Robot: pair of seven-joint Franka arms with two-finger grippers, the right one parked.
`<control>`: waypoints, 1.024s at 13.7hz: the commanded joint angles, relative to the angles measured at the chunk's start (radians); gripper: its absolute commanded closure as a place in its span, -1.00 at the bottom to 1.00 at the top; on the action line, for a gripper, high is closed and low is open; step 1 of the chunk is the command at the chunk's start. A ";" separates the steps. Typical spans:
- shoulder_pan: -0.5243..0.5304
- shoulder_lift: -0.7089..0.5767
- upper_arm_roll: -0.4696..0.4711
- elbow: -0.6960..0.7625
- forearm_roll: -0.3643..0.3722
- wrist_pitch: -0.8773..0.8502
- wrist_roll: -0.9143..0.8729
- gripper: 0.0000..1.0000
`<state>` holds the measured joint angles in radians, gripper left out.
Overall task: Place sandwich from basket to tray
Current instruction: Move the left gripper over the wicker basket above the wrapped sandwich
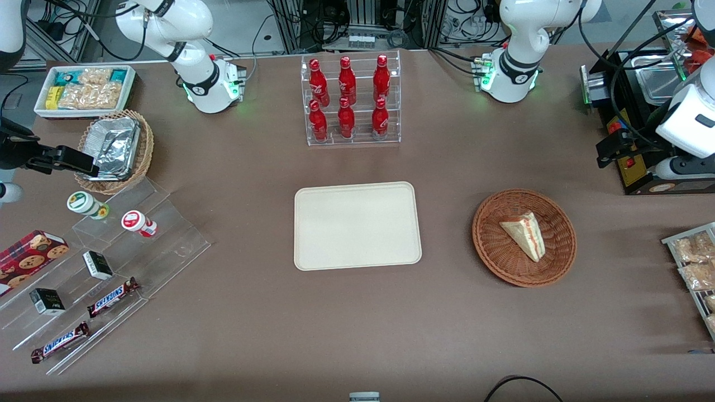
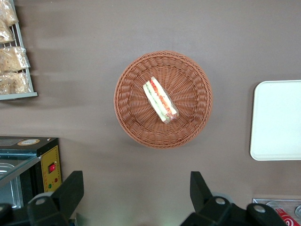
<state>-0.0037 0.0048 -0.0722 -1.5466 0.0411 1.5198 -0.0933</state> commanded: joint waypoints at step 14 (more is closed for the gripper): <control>-0.018 0.008 -0.024 -0.268 0.003 0.279 -0.265 -0.99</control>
<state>-0.0156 0.0287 -0.0964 -1.7214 0.0411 1.7136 -0.2879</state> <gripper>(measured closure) 0.000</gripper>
